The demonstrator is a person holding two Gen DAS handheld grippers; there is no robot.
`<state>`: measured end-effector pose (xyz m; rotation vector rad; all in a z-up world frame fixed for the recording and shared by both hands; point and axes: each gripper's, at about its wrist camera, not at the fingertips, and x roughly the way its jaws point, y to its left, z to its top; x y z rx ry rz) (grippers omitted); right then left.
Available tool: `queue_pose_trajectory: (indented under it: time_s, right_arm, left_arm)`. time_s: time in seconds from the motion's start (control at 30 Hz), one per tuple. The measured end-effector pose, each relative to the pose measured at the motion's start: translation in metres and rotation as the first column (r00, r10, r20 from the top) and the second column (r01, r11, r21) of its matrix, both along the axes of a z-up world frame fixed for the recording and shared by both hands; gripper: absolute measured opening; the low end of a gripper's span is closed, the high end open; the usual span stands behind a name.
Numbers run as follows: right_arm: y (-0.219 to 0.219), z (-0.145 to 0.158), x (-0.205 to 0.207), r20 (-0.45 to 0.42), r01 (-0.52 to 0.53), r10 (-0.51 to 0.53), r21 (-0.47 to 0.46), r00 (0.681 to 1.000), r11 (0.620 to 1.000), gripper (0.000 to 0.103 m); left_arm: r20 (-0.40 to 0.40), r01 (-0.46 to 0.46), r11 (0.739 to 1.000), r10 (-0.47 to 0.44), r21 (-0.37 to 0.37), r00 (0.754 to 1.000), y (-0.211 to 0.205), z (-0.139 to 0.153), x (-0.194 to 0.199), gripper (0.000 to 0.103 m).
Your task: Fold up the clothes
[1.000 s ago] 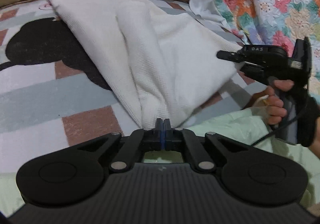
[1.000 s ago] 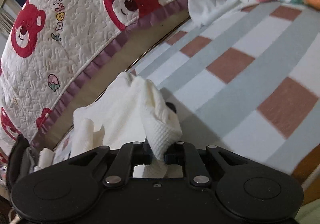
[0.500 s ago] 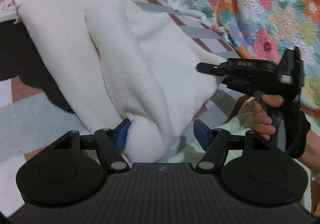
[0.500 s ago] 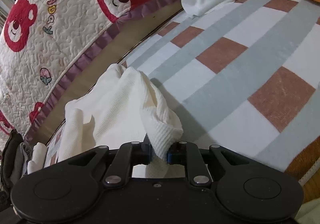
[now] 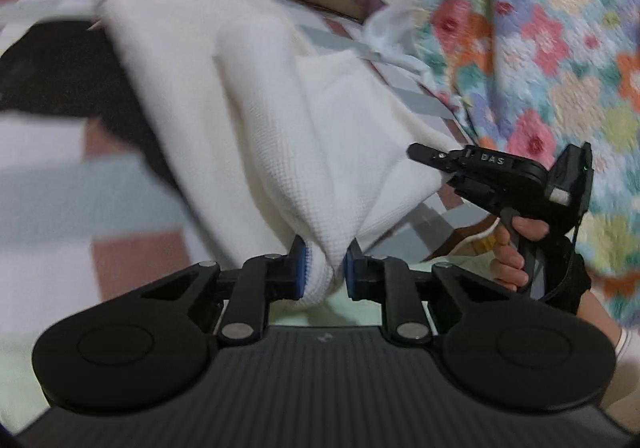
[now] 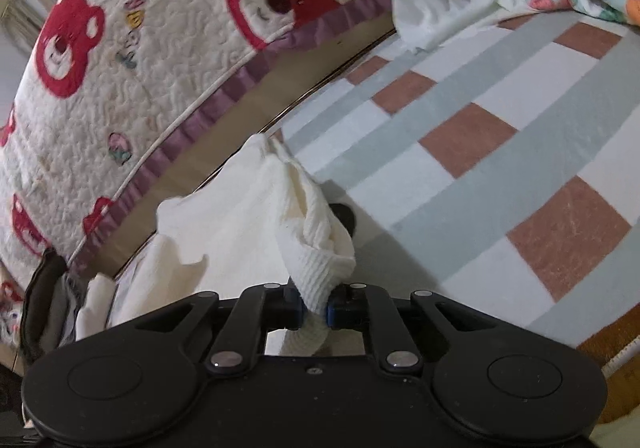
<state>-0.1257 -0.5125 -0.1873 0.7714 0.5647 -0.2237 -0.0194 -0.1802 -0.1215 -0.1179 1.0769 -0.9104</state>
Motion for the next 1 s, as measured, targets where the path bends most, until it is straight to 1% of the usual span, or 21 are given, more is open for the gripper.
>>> queue_pose_trajectory:
  time_s: [0.07, 0.1, 0.13, 0.17, 0.23, 0.27, 0.3, 0.37, 0.4, 0.43, 0.47, 0.5, 0.57, 0.6, 0.63, 0.7, 0.77, 0.8, 0.87, 0.93, 1.0]
  right_arm:
    - [0.007, -0.003, 0.009, -0.061, -0.029, 0.025, -0.064, 0.998, 0.997, 0.011]
    - [0.010, -0.007, 0.013, -0.093, -0.029, 0.021, -0.081, 0.995, 0.996, 0.011]
    - [0.011, -0.010, 0.014, -0.107, -0.018, 0.010, -0.082, 0.994, 0.996, 0.011]
    - [0.011, -0.011, 0.012, -0.107, -0.012, 0.004, -0.080, 0.994, 0.997, 0.011]
    - [0.010, -0.012, 0.009, -0.093, -0.016, 0.008, -0.085, 0.996, 0.996, 0.011]
    - [0.009, -0.012, 0.008, -0.086, -0.018, 0.011, -0.084, 0.996, 0.996, 0.012]
    - [0.008, -0.013, 0.007, -0.080, -0.020, 0.013, -0.079, 0.997, 0.997, 0.012]
    - [0.006, -0.015, 0.006, -0.067, -0.023, 0.018, -0.069, 0.998, 0.997, 0.013]
    - [0.006, -0.016, 0.005, -0.062, -0.022, 0.019, -0.063, 0.998, 0.998, 0.014]
    - [0.005, -0.017, 0.005, -0.060, -0.018, 0.015, -0.055, 0.998, 0.998, 0.014]
    - [0.005, -0.018, 0.004, -0.056, -0.013, 0.011, -0.044, 0.998, 0.999, 0.014]
    - [0.004, -0.018, 0.003, -0.048, -0.010, 0.008, -0.029, 0.999, 1.000, 0.014]
    - [0.002, -0.015, 0.000, -0.017, -0.015, 0.015, -0.010, 1.000, 1.000, 0.014]
    - [0.002, -0.012, -0.002, 0.003, -0.029, 0.029, -0.014, 1.000, 0.999, 0.014]
    - [0.003, -0.008, -0.003, 0.022, -0.054, 0.055, -0.031, 0.998, 0.998, 0.014]
    - [0.008, -0.004, -0.001, 0.021, -0.101, 0.102, -0.058, 0.995, 0.993, 0.013]
    - [0.013, -0.007, 0.006, -0.021, -0.116, 0.115, -0.086, 0.993, 0.989, 0.013]
    - [0.016, -0.009, 0.010, -0.046, -0.120, 0.116, -0.101, 0.992, 0.988, 0.013]
    - [0.020, -0.014, 0.013, -0.086, -0.105, 0.095, -0.117, 0.992, 0.988, 0.013]
    - [0.021, -0.015, 0.011, -0.095, -0.097, 0.085, -0.130, 0.992, 0.987, 0.013]
    - [0.021, -0.012, 0.009, -0.102, -0.098, 0.082, -0.161, 0.991, 0.982, 0.013]
  left_arm:
    - [0.020, -0.007, 0.998, 0.005, 0.062, 1.000, -0.007, -0.008, -0.008, 0.018]
    - [0.036, -0.003, 0.995, 0.000, 0.096, 0.999, -0.013, -0.013, -0.011, 0.021]
    - [0.037, -0.007, 0.994, 0.003, 0.106, 0.999, -0.015, -0.014, -0.012, 0.021]
    - [0.024, -0.018, 0.996, 0.016, 0.092, 1.000, -0.015, -0.011, -0.011, 0.024]
    - [0.013, -0.036, 0.998, 0.036, 0.047, 0.999, -0.011, -0.004, -0.008, 0.040]
    - [0.018, -0.056, 0.998, 0.056, 0.025, 0.998, -0.009, -0.003, -0.006, 0.056]
    - [0.026, -0.079, 0.997, 0.078, 0.005, 0.997, -0.007, -0.003, -0.002, 0.065]
    - [0.023, -0.107, 0.994, 0.108, -0.030, 0.994, -0.008, -0.008, 0.007, 0.069]
    - [-0.001, -0.098, 0.995, 0.098, -0.036, 0.995, -0.013, -0.018, 0.015, 0.070]
    - [-0.026, -0.089, 0.995, 0.088, -0.043, 0.996, -0.019, -0.027, 0.022, 0.067]
    - [-0.039, -0.074, 0.997, 0.073, -0.025, 0.997, -0.025, -0.034, 0.027, 0.049]
    - [-0.019, -0.056, 0.998, 0.056, -0.011, 0.998, -0.027, -0.034, 0.026, 0.020]
    - [0.065, -0.043, 0.998, 0.045, -0.038, 0.997, -0.020, -0.019, 0.016, 0.018]
    - [0.094, -0.070, 0.996, 0.076, -0.063, 0.993, -0.011, -0.009, 0.012, 0.018]
    - [0.094, -0.109, 0.991, 0.116, -0.078, 0.989, -0.002, -0.004, 0.009, 0.018]
    - [0.046, -0.195, 0.977, 0.199, -0.085, 0.979, 0.010, -0.002, 0.006, 0.019]
    - [-0.006, -0.282, 0.959, 0.282, -0.019, 0.959, 0.012, -0.018, 0.006, 0.021]
    - [-0.027, -0.309, 0.951, 0.310, 0.012, 0.950, 0.009, -0.029, 0.007, 0.028]
    - [-0.037, -0.338, 0.941, 0.338, 0.012, 0.940, 0.008, -0.033, 0.007, 0.029]
    - [0.021, -0.354, 0.935, 0.353, 0.017, 0.935, 0.009, -0.023, 0.008, 0.030]
    - [0.109, -0.404, 0.914, 0.399, 0.029, 0.911, 0.013, -0.013, 0.007, 0.028]
